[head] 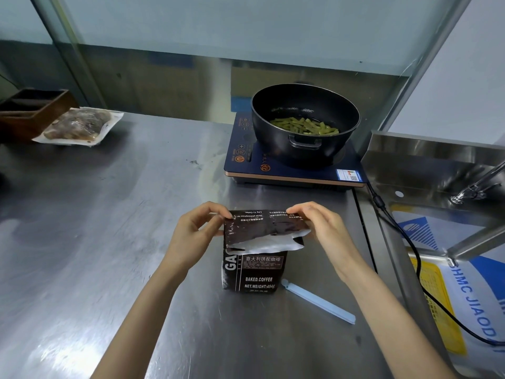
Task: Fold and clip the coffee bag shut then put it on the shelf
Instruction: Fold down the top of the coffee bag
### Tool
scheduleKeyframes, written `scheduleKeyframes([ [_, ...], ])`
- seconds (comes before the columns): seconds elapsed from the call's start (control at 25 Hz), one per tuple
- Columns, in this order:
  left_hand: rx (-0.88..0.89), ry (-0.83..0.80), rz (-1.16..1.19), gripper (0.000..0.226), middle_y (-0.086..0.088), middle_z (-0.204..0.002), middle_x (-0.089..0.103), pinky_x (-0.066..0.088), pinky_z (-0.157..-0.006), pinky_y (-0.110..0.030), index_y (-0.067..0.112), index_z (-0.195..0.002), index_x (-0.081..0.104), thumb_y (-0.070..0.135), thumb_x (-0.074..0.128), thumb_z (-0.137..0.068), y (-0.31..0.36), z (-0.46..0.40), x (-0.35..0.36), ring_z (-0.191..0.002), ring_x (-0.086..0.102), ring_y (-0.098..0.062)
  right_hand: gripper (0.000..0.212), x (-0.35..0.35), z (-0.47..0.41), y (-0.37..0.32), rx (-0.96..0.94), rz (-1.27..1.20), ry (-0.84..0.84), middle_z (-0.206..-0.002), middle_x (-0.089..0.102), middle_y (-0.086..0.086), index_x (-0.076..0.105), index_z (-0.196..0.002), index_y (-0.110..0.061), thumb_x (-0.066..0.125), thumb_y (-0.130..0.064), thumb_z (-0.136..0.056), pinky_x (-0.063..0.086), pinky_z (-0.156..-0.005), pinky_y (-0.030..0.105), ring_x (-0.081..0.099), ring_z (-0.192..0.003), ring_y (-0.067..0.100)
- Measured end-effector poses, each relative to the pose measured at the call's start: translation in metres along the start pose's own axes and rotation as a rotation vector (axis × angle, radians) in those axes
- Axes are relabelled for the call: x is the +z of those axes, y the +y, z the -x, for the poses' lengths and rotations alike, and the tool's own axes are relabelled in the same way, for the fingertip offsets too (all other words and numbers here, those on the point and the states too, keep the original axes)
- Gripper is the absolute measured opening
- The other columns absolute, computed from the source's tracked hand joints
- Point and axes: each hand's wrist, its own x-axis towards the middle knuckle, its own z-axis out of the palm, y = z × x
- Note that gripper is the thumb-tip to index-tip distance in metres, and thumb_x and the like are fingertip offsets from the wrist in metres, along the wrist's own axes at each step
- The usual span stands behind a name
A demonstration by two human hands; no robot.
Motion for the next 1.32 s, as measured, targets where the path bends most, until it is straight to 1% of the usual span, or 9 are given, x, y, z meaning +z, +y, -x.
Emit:
scheduleKeyframes([
  [0.16, -0.024, -0.006, 0.014, 0.029, 0.026, -0.067, 0.066, 0.049, -0.063, -0.008, 0.02, -0.07, 0.059, 0.007, 0.042, -0.09, 0.001, 0.003, 0.001, -0.07, 0.059, 0.007, 0.011, -0.001, 0.003, 0.005, 0.008, 0.02, -0.055, -0.089, 0.064, -0.013, 0.063, -0.091, -0.019, 0.053, -0.017, -0.086, 0.041, -0.07, -0.002, 0.057, -0.079, -0.014],
  [0.32, -0.026, -0.033, -0.014, 0.008, 0.019, -0.076, 0.064, 0.045, -0.069, -0.007, 0.026, -0.075, 0.059, 0.026, 0.056, -0.083, 0.0, 0.005, 0.0, -0.077, 0.056, 0.001, 0.016, -0.002, 0.004, 0.01, 0.021, 0.014, -0.062, -0.098, 0.064, -0.014, 0.061, -0.092, -0.027, 0.057, -0.014, -0.084, 0.045, -0.086, 0.009, 0.058, -0.098, -0.003],
  [0.44, -0.044, -0.051, -0.025, 0.008, 0.01, -0.093, 0.06, 0.043, -0.071, -0.005, 0.027, -0.085, 0.055, 0.019, 0.056, -0.085, -0.001, 0.007, 0.001, -0.078, 0.058, 0.005, 0.023, -0.001, 0.006, 0.012, 0.01, 0.012, -0.069, -0.105, 0.063, -0.014, 0.059, -0.095, -0.031, 0.058, -0.012, -0.083, 0.043, -0.095, 0.017, 0.056, -0.106, 0.001],
  [0.52, -0.055, -0.09, -0.01, 0.019, 0.01, -0.104, 0.059, 0.045, -0.083, -0.015, 0.033, -0.096, 0.053, 0.02, 0.059, -0.082, -0.003, 0.008, 0.002, -0.089, 0.058, 0.008, 0.032, 0.001, 0.007, 0.013, -0.002, -0.001, -0.067, -0.105, 0.062, -0.015, 0.056, -0.101, -0.034, 0.058, -0.008, -0.082, 0.044, -0.092, 0.011, 0.056, -0.103, -0.007],
  [0.64, -0.074, -0.133, -0.021, 0.04, 0.012, -0.115, 0.057, 0.041, -0.099, -0.03, 0.04, -0.109, 0.048, 0.028, 0.058, -0.072, -0.008, 0.009, 0.002, -0.113, 0.053, -0.004, 0.044, 0.004, 0.008, 0.017, 0.008, -0.071, -0.016, -0.102, 0.061, -0.015, 0.051, -0.114, -0.03, 0.059, -0.003, -0.081, 0.041, -0.076, -0.002, 0.057, -0.091, -0.015],
  [0.8, -0.112, -0.176, -0.025, 0.039, 0.012, -0.116, 0.06, 0.037, -0.108, -0.037, 0.036, -0.107, 0.05, 0.027, 0.061, -0.07, -0.015, 0.011, 0.006, -0.116, 0.053, -0.006, 0.044, 0.009, 0.008, 0.028, 0.07, -0.114, 0.023, -0.104, 0.058, -0.015, 0.051, -0.119, -0.022, 0.06, -0.004, -0.081, 0.042, -0.075, -0.004, 0.055, -0.094, -0.01],
  [0.92, -0.079, -0.165, -0.045, 0.031, 0.008, -0.108, 0.062, 0.039, -0.105, -0.034, 0.033, -0.097, 0.052, 0.023, 0.062, -0.07, -0.017, 0.01, 0.009, -0.11, 0.056, -0.01, 0.023, 0.011, 0.007, 0.034, 0.056, -0.082, 0.046, -0.093, 0.065, -0.008, 0.061, -0.098, -0.017, 0.061, -0.003, -0.079, 0.047, -0.079, 0.003, 0.06, -0.076, -0.013],
  [1.04, -0.035, -0.101, -0.079, 0.029, 0.009, -0.096, 0.065, 0.044, -0.095, -0.031, 0.03, -0.088, 0.055, 0.008, 0.067, -0.075, -0.019, 0.006, 0.012, -0.091, 0.061, -0.002, 0.011, 0.009, 0.006, 0.035, 0.019, -0.017, 0.076, -0.085, 0.065, 0.005, 0.063, -0.087, -0.008, 0.062, -0.001, -0.078, 0.047, -0.069, 0.003, 0.058, -0.064, -0.008],
  [1.32, -0.082, 0.056, 0.054, 0.024, 0.022, -0.061, 0.071, 0.048, -0.062, -0.005, 0.02, -0.075, 0.064, -0.004, 0.061, -0.076, -0.024, 0.006, 0.023, -0.065, 0.064, 0.006, 0.013, 0.006, 0.003, 0.041, -0.026, 0.106, 0.181, -0.072, 0.064, -0.008, 0.063, -0.076, -0.02, 0.066, -0.006, -0.076, 0.045, -0.064, 0.002, 0.057, -0.06, -0.009],
])
